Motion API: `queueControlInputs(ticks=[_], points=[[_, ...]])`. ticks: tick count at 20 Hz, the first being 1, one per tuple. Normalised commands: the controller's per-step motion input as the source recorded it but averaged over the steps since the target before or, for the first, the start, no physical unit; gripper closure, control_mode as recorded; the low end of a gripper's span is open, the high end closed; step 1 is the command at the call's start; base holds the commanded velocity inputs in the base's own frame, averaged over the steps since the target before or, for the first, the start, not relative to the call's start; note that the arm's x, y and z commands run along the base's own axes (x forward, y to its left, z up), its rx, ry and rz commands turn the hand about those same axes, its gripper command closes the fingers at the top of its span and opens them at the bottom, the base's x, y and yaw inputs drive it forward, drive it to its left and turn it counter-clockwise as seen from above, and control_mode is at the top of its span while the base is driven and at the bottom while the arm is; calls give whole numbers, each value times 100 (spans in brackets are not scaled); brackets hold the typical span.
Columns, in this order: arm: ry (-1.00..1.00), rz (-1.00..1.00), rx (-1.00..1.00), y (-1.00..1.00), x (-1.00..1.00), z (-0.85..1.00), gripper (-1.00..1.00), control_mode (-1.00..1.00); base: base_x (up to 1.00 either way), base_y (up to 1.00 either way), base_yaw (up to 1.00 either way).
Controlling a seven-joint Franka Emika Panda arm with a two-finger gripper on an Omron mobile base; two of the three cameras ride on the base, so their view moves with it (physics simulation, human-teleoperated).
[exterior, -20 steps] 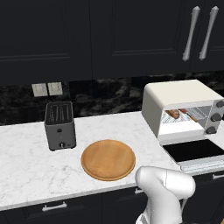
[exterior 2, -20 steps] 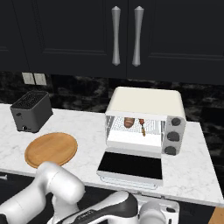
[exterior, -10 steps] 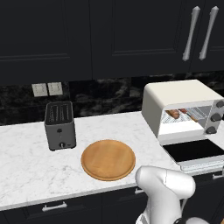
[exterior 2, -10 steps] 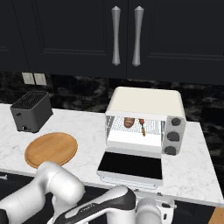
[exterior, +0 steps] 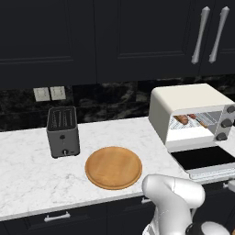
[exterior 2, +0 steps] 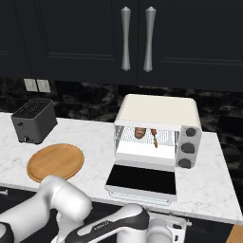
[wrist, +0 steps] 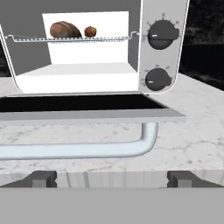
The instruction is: Pick up the kebab skewer and baguette bread, and place them inside the toaster oven. Close the toaster oven door and start by setting the timer.
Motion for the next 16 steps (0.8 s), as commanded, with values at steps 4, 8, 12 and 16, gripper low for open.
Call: queueControlInputs(ticks=[4,8,12,16], points=[[0,0,0,0,18,-1,-100,-100,0,0,0],[0,0,0,0,17,-1,-100,-100,0,0,0],[0,0,0,0,20,-14,-100,-100,0,0,0],[0,0,0,1,16,-29,-100,-100,0,0,0]])
